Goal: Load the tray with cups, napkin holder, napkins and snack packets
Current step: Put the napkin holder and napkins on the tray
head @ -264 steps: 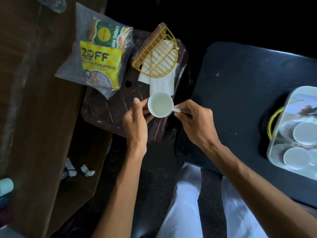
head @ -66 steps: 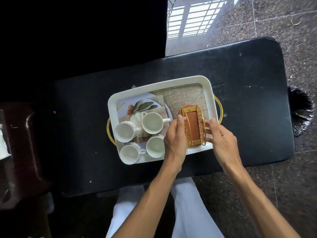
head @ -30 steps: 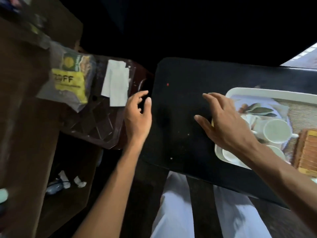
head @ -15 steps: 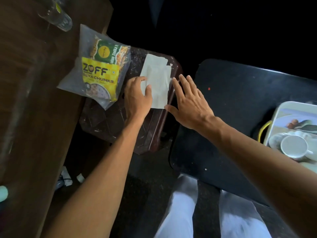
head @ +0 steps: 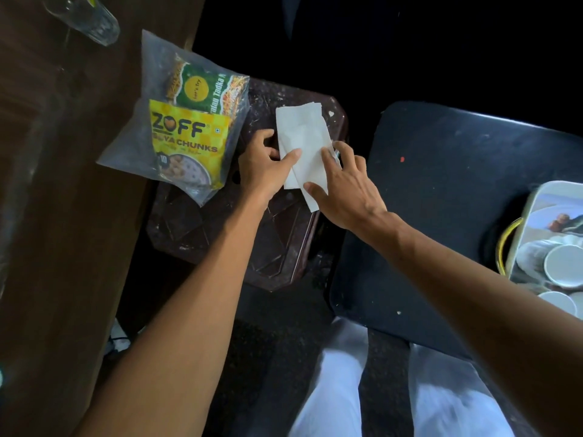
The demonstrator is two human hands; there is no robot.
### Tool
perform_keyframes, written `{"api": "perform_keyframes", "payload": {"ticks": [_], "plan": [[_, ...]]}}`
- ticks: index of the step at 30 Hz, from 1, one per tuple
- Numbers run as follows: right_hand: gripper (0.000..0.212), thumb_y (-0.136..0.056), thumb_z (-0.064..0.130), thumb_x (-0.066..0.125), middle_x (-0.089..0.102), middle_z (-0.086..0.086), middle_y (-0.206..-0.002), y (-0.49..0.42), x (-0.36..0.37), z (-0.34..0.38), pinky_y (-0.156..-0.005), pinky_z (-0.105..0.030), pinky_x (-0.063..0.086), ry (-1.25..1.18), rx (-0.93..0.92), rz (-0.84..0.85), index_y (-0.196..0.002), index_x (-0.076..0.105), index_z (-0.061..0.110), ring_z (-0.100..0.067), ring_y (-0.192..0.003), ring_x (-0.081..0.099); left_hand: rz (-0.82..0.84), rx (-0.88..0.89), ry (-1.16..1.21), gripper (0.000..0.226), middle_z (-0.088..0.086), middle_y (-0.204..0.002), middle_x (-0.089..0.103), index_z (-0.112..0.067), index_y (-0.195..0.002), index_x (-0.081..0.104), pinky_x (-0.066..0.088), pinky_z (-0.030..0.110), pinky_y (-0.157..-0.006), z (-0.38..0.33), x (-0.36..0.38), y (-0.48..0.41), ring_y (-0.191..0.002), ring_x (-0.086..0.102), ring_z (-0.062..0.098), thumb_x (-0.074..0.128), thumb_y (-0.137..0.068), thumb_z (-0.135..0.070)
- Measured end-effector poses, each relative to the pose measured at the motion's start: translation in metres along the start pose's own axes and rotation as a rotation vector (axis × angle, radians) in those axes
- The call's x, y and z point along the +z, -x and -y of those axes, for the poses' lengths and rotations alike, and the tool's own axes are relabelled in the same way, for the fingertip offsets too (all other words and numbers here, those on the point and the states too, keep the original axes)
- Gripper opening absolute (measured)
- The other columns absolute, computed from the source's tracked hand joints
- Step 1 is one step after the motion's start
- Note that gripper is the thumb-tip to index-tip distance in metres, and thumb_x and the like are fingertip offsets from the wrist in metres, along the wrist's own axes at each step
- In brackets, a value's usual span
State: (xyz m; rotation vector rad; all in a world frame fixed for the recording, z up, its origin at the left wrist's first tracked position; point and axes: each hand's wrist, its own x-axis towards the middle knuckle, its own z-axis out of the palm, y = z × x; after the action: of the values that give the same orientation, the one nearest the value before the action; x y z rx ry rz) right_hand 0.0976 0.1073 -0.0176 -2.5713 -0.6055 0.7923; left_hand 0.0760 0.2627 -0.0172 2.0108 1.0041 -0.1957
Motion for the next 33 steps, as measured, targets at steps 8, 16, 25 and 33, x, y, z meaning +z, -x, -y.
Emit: {"api": "perform_keyframes", "payload": {"ticks": [8,16,25,33], "plan": [[0.078,-0.098,0.046,0.053,0.026,-0.010,-0.159,0.016,-0.012,-0.018,-0.110,-0.031,0.033,-0.418,0.079,-0.087,-0.157,0.016,0.011,-0.027,-0.145,0.028,0.078,-0.046,0.295,0.022,0.009,-0.099,0.079,-0.006,-0.102,0.073,0.060,0.041,-0.081,0.000,0.014,0.029,-0.092,0.074,0.025,0.069,-0.095,-0.027],[0.043,-0.096,0.040,0.060,0.066,0.012,-0.115,0.072,-0.034,-0.055,-0.074,-0.007,0.048,-0.836,0.216,-0.152,-0.136,0.055,0.025,-0.002,-0.101,0.063,0.197,-0.156,0.628,0.033,0.011,-0.106,0.079,-0.015,-0.108,0.075,0.060,0.025,-0.071,-0.017,0.046,0.100,-0.091,0.075,0.016,0.050,-0.106,-0.037],[0.044,-0.084,0.025,0.078,0.072,0.002,-0.114,0.141,-0.050,-0.123,-0.088,-0.038,0.059,-1.346,0.403,-0.232,-0.125,0.062,0.028,-0.019,-0.102,0.071,0.330,-0.087,0.631,0.033,0.003,-0.104,0.078,-0.015,-0.109,0.072,0.060,0.025,-0.077,-0.059,0.105,0.154,-0.090,0.075,0.011,0.045,-0.109,-0.033],[0.031,-0.087,0.015,0.073,0.072,0.007,-0.104,0.209,-0.085,-0.214,-0.073,-0.029,0.056,-0.933,0.333,-0.343,-0.116,0.069,0.025,-0.010,-0.089,0.067,0.415,0.077,0.543,0.064,0.004,-0.112,0.076,-0.028,-0.143,0.052,0.057,0.037,-0.101,-0.102,0.162,0.174,-0.108,0.073,0.015,0.080,-0.087,-0.016]]}}
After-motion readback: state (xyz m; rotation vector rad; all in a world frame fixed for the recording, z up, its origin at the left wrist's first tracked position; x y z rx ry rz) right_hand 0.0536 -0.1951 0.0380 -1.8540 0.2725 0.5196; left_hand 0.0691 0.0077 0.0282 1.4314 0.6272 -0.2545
